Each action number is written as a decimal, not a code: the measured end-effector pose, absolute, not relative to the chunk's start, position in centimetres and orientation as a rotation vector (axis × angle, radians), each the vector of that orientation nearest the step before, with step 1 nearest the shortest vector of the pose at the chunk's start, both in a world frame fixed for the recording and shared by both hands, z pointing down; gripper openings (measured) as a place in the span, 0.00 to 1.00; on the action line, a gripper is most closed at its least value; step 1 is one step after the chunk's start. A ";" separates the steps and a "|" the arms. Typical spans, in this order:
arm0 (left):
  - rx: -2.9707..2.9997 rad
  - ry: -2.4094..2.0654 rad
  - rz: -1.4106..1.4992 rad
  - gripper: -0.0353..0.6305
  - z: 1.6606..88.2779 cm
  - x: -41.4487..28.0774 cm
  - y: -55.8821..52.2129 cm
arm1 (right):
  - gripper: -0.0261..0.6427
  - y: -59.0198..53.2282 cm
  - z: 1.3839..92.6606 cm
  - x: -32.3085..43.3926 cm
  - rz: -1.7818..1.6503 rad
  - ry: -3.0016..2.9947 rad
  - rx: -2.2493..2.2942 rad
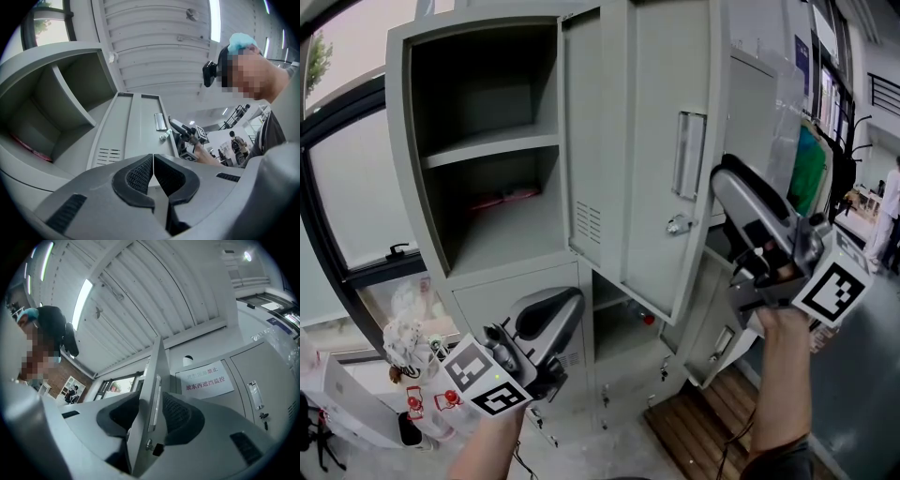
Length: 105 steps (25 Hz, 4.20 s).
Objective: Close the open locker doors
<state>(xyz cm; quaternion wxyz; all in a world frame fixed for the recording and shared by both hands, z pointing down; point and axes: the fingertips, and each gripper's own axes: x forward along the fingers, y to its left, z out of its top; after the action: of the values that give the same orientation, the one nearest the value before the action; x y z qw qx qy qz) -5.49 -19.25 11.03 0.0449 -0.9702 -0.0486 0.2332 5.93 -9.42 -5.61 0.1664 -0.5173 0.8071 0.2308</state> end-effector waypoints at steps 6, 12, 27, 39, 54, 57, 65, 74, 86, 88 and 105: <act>-2.968 -0.120 0.704 0.07 11.2 -6.4 -19.4 | 0.22 -9.5 -5.7 4.8 0.645 2.319 -1.413; -2.973 -0.110 0.705 0.07 11.4 -7.8 -19.6 | 0.22 -9.8 -5.7 3.6 0.604 2.332 -1.368; -2.963 -0.072 0.713 0.07 11.6 -11.7 -20.3 | 0.22 -11.1 -5.4 -1.0 0.570 2.401 -1.260; -2.953 -0.010 0.705 0.07 11.5 -13.6 -20.2 | 0.22 -11.6 -5.6 -3.7 0.546 2.467 -1.180; -2.937 0.051 0.724 0.07 11.4 -17.6 -20.5 | 0.22 -13.6 -5.6 -7.9 0.491 2.537 -1.233; -2.937 0.063 0.728 0.07 11.5 -18.6 -20.5 | 0.22 -14.1 -5.6 -8.9 0.488 2.542 -1.245; -2.933 0.095 0.728 0.07 11.6 -21.1 -20.8 | 0.22 -15.4 -5.6 -11.0 0.485 2.548 -1.273; -2.932 0.139 0.725 0.07 11.9 -23.4 -21.3 | 0.22 -17.2 -5.6 -13.0 0.494 2.538 -1.325; -2.928 0.183 0.745 0.07 12.2 -26.1 -22.0 | 0.22 -19.9 -5.7 -15.3 0.500 2.553 -1.417; -2.928 0.187 0.744 0.07 12.3 -26.2 -21.9 | 0.22 -20.1 -5.7 -15.4 0.502 2.548 -1.429; -2.926 0.291 0.748 0.07 13.0 -31.2 -24.7 | 0.19 -26.1 -5.7 -18.1 0.475 2.515 -1.517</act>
<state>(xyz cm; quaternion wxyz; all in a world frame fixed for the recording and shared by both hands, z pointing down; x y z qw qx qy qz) -31.23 -24.70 13.03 0.0537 -0.9630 0.0957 0.2460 -18.14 -26.15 -5.67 0.0829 -0.5080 0.8425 0.1591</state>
